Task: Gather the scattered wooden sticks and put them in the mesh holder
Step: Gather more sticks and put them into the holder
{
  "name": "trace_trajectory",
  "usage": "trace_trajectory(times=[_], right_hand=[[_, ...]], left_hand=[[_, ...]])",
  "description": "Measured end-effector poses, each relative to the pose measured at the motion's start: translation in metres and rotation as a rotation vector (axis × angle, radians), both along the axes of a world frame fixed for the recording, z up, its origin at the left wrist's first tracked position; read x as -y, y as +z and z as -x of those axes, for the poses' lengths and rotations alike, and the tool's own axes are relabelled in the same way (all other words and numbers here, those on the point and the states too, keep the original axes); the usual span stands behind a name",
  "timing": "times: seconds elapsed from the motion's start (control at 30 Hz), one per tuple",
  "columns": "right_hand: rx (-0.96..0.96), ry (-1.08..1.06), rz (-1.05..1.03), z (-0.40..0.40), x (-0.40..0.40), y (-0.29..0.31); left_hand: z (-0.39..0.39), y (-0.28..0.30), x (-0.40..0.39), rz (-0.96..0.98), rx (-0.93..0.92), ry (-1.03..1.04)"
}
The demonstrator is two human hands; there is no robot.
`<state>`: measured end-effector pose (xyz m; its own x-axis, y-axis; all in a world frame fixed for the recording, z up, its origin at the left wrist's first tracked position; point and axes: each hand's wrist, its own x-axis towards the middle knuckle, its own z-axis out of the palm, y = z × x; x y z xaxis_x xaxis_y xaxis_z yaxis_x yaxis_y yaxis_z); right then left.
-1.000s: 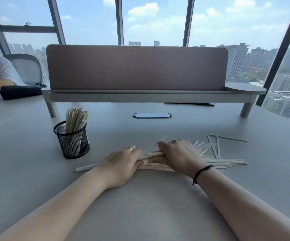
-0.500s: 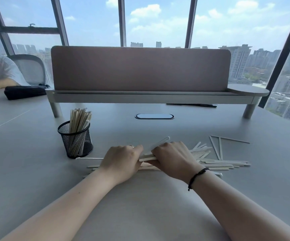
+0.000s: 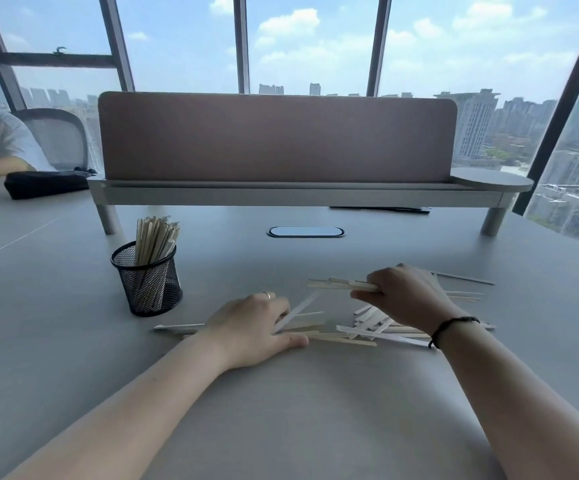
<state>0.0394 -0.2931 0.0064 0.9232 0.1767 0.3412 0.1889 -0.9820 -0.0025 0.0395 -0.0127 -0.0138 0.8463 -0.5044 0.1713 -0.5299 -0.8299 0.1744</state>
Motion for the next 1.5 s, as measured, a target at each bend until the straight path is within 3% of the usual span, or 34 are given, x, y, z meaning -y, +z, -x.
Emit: trace_trajectory(times=[0.2,0.4,0.77,0.97,1.2,1.37,1.5], right_hand=[[0.034,-0.129,-0.068,-0.003,0.014,-0.008],[0.038,-0.091,-0.055,0.001,-0.002,-0.01],[0.062,-0.06,-0.126,0.005,-0.022,-0.005],[0.099,-0.045,-0.152,0.011,-0.029,0.003],[0.183,-0.016,-0.405,0.018,-0.042,0.032],[0.205,0.091,-0.721,0.024,-0.063,0.062],[0.062,0.169,-1.149,0.016,-0.082,0.068]], left_hand=[[0.003,-0.016,0.011,0.11,0.054,-0.075],[-0.003,-0.029,0.008,0.199,0.125,-0.108],[0.008,-0.012,0.018,-0.041,0.147,-0.072],[-0.004,-0.017,0.016,-0.015,0.458,-0.214],[-0.015,0.001,0.0,0.244,0.645,-0.212],[-0.017,0.021,-0.003,0.51,0.554,-0.158],[-0.013,0.051,0.001,0.856,0.471,-0.068]])
